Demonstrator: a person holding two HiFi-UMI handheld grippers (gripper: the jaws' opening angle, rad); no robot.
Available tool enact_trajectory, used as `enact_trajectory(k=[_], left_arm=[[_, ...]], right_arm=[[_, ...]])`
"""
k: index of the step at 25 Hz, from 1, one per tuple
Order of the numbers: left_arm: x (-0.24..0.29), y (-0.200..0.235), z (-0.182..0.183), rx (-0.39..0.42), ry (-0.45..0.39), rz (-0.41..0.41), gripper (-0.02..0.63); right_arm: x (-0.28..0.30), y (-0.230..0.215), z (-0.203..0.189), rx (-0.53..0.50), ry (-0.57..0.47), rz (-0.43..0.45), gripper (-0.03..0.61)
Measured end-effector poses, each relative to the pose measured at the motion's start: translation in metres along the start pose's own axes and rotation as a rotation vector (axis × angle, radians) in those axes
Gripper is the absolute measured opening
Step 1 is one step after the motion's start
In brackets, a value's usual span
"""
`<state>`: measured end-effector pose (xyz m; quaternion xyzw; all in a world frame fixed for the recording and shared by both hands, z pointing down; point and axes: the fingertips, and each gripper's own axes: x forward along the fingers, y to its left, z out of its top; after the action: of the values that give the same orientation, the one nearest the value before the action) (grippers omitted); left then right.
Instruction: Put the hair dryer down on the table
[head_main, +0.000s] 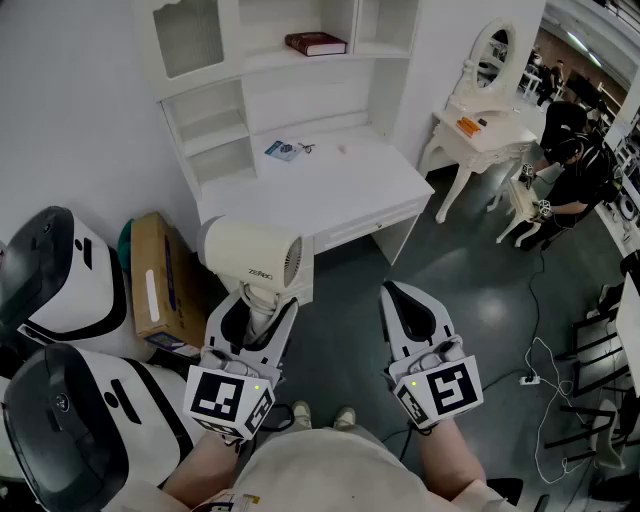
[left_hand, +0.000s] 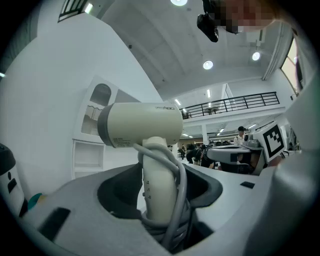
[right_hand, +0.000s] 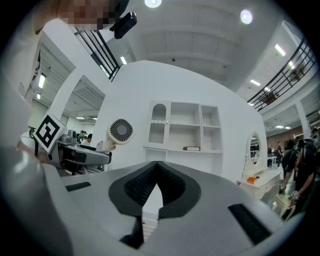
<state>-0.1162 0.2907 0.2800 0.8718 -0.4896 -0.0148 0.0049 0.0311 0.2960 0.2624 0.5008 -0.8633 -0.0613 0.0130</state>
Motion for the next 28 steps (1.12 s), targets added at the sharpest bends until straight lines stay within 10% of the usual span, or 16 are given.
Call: enact_trajectory(k=[28], left_arm=[[0.017,-0.028,-0.005,0.019,0.012,0.025,0.239]], right_arm=[[-0.018,-0.032,-0.01,0.039,-0.006,0.014,0.02]])
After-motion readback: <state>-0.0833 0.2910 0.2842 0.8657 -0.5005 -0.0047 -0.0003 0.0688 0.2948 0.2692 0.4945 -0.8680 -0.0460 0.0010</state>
